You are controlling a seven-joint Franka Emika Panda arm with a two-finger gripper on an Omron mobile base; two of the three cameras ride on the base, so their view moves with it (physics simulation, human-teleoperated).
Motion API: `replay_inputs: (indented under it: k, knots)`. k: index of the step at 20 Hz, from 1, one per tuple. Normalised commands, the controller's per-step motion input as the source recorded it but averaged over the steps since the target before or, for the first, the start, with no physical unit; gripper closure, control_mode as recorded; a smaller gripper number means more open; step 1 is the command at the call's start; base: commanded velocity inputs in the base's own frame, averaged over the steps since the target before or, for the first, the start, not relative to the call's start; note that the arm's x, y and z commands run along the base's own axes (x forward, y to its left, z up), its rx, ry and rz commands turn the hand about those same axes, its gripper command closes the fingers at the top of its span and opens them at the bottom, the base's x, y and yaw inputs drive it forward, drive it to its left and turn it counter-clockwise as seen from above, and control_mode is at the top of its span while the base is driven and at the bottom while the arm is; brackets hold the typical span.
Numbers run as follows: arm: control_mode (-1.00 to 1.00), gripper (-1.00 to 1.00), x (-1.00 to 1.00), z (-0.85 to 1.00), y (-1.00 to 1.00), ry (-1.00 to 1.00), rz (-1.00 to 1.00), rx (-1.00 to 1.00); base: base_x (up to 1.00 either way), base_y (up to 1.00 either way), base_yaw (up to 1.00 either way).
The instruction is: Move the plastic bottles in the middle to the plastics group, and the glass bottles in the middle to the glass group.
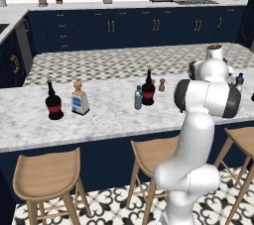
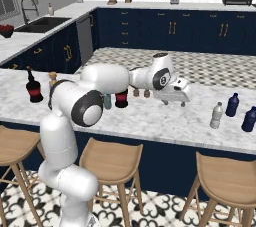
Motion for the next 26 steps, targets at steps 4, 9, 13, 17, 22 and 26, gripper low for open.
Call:
replay_inputs:
  k: [4, 9, 13, 17, 22, 26]
  knots:
    - [-1.0, -1.0, 0.0, 0.26, 1.0, 0.02, 0.16, 0.0, 0.0, 0.0, 0.0]
    - [-1.0, -1.0, -0.01, 0.13, 1.0, 0.09, 0.22, 0.05, 0.0, 0.0, 0.0]
    - [-1.0, -1.0, 0.0, 0.0, 1.0, -0.01, 0.05, 0.07, 0.0, 0.0, 0.0]
    - [-1.0, -1.0, 0.1, 0.0, 1.0, 0.0, 0.0, 0.08, 0.0, 0.0, 0.0]
    - [-1.0, -1.0, 0.24, 0.02, 0.94, 0.04, 0.0, 0.11, 0.0, 0.0, 0.0]
    - [-1.0, -1.0, 0.37, 0.0, 0.88, 0.0, 0.0, 0.08, 0.0, 0.0, 0.0]
